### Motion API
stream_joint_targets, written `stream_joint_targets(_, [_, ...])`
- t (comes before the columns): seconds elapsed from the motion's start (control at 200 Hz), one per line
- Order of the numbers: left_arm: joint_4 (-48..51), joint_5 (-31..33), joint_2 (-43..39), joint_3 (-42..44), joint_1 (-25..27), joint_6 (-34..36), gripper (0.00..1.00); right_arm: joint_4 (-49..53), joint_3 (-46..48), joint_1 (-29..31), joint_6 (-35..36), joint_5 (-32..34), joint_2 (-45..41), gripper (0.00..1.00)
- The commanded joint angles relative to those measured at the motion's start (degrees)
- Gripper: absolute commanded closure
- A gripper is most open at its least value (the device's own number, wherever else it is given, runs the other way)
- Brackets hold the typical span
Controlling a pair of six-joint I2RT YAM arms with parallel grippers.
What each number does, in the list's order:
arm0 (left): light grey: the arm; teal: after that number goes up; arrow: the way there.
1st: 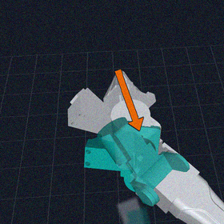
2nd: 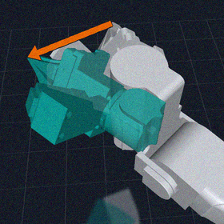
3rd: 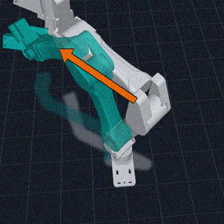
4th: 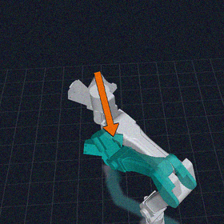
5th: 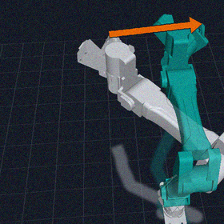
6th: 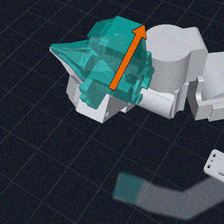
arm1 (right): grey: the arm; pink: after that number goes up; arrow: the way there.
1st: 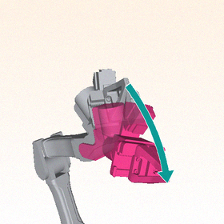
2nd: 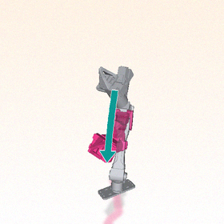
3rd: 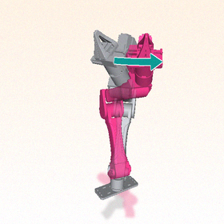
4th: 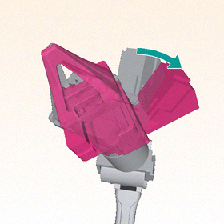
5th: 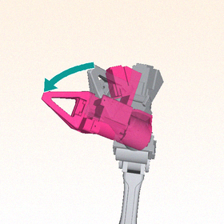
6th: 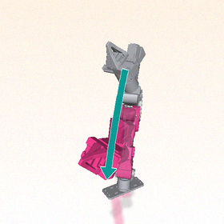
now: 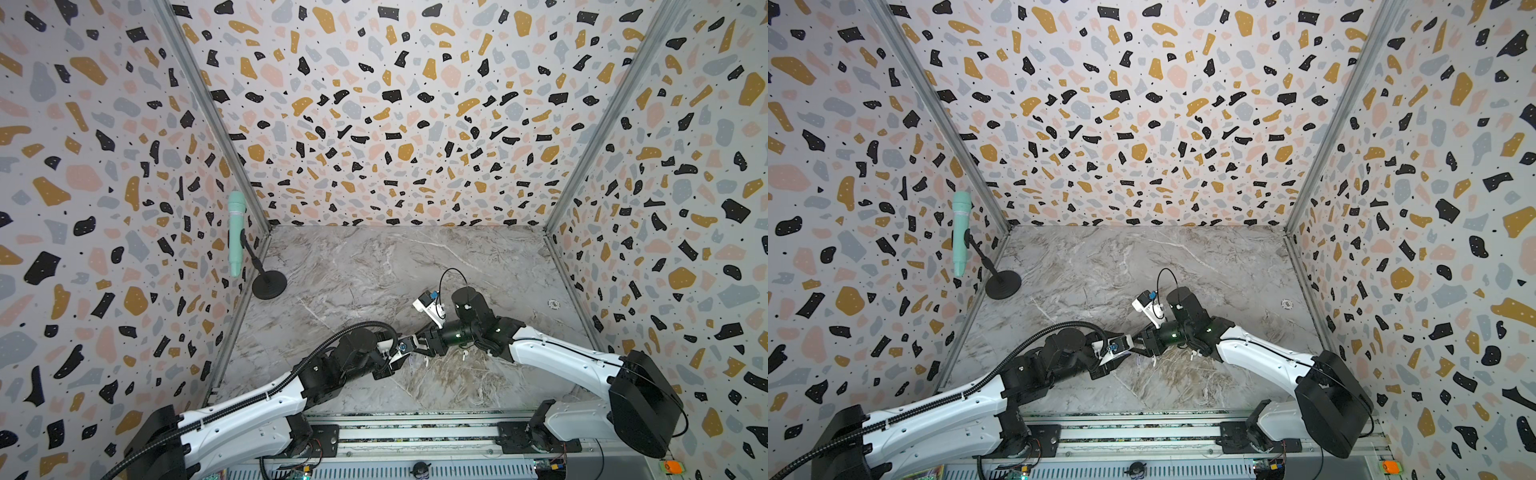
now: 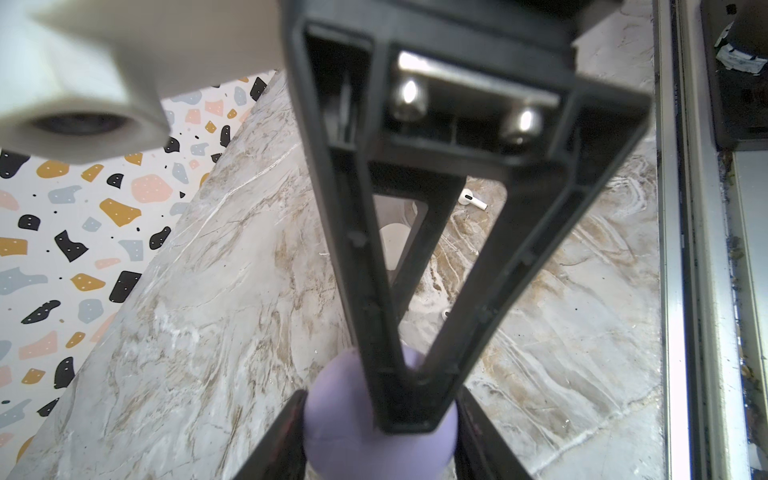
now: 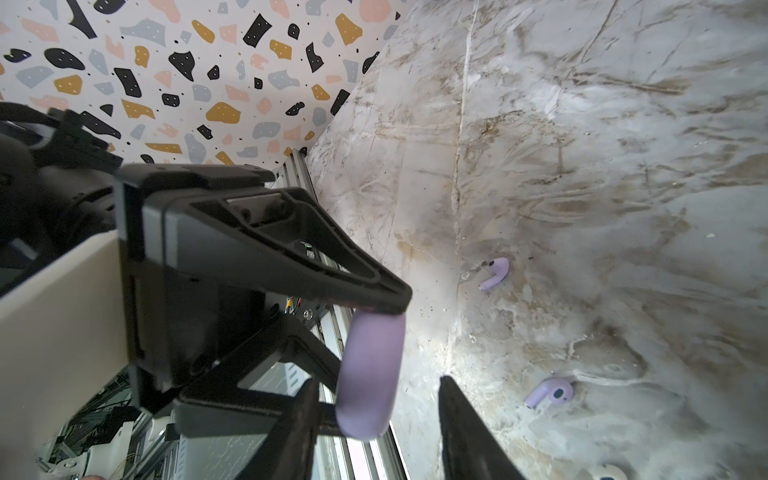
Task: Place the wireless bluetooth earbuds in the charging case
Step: 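Close the right gripper on the lavender case held by the left gripper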
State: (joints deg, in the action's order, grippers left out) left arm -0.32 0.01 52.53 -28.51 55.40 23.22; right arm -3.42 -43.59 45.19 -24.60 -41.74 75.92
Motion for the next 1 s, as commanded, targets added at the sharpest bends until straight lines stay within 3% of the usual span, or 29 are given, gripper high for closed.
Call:
stream_joint_targets(0.0, [-2.32, -0.63, 0.13, 0.30, 0.41, 0.49, 1.00, -1.18, -2.20, 0.51, -0.58, -1.23, 0.01, 0.54])
stream_joint_targets(0.275, [-2.24, -0.54, 0.80, 0.21, 0.59, 0.42, 1.00, -1.59, -2.28, 1.04, -0.66, -1.41, 0.49, 0.60])
stream_joint_targets(0.996, [-2.68, 2.26, 1.34, -0.29, 0.74, 0.24, 1.00, -0.91, -3.16, 1.74, -0.40, -1.67, 2.02, 0.62])
